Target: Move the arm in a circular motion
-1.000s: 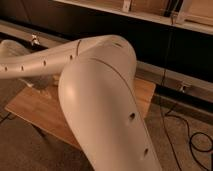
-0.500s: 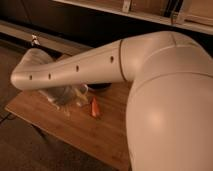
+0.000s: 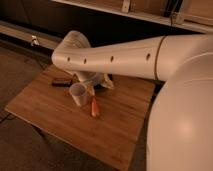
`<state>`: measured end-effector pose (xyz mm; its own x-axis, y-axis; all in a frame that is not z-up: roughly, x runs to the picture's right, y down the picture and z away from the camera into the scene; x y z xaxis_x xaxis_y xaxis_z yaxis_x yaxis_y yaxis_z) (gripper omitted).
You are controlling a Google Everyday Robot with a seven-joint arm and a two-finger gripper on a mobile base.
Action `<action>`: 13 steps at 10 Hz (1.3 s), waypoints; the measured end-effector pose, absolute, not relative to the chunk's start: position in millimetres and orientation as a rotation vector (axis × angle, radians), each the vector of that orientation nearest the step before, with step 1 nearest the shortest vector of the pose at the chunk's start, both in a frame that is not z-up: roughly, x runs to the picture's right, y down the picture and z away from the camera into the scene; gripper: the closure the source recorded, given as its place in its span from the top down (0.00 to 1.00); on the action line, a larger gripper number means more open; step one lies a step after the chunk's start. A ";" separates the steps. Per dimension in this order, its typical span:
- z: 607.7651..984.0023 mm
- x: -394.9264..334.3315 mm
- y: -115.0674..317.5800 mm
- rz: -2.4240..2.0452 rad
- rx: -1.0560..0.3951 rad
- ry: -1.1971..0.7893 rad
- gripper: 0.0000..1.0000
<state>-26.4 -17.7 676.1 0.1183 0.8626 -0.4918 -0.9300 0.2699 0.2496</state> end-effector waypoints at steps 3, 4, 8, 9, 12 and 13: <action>706.7 -115.4 -35.3 1.240 -0.143 0.539 0.65; 709.9 -140.3 -31.6 1.201 -0.164 0.516 0.65; 682.0 -213.6 33.7 0.982 -0.318 0.428 0.65; 671.4 -208.3 52.3 0.958 -0.348 0.432 0.65; 644.7 -137.3 93.5 1.006 -0.375 0.527 0.65; 640.7 -102.6 95.3 1.066 -0.360 0.569 0.65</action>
